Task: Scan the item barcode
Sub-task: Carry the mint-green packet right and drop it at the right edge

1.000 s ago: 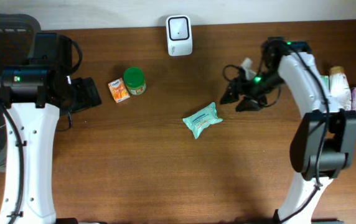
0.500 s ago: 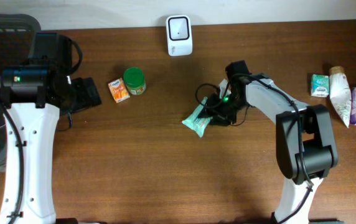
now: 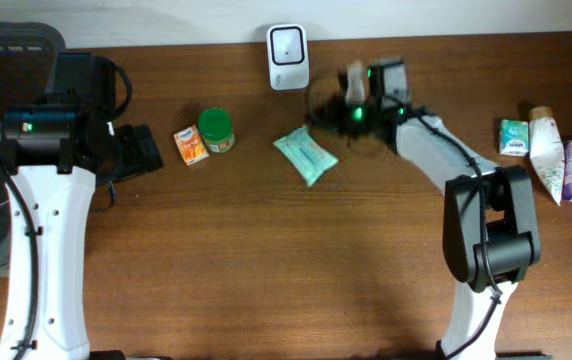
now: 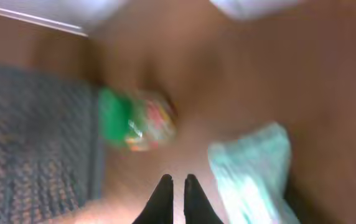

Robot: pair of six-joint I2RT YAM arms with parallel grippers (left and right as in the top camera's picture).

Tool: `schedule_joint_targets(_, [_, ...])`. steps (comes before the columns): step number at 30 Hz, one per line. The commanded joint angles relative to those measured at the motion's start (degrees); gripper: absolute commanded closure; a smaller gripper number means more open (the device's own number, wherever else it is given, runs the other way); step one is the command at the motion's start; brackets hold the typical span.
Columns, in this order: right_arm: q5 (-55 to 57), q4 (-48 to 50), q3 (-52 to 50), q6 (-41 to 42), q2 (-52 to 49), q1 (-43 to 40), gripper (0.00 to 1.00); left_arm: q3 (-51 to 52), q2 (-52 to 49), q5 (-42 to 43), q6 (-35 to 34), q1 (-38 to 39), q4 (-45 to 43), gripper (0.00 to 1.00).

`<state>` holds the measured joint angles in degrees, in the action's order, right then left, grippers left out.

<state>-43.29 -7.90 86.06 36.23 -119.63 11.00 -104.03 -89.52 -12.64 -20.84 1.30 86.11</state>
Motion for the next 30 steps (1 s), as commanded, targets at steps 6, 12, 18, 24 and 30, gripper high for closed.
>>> schedule_joint_targets(6, [14.6, -4.8, 4.6, -11.9, 0.4, -0.5, 0.59, -0.2, 0.4, -0.1, -0.6, -0.3, -0.1, 0.01])
schedule_joint_targets(12, [8.3, -14.0, 4.5, -28.5, -5.9, 1.5, 0.41, -0.2, 0.4, -0.1, -0.6, -0.3, -0.1, 0.01])
schedule_joint_targets(18, [9.2, -20.3, 4.5, -33.0, -8.9, 3.7, 0.43, -0.2, 0.4, -0.1, -0.6, -0.3, -0.1, 0.01])
schedule_joint_targets(24, [6.2, -23.3, 4.5, -31.4, -8.9, 3.7, 0.96, -0.2, 0.4, -0.1, -0.6, -0.3, -0.2, 0.01])
schedule_joint_targets(30, [2.4, 9.9, 15.5, -5.7, -8.9, 3.3, 0.96, -0.2, 0.4, -0.1, -0.6, -0.3, -0.2, 0.01])
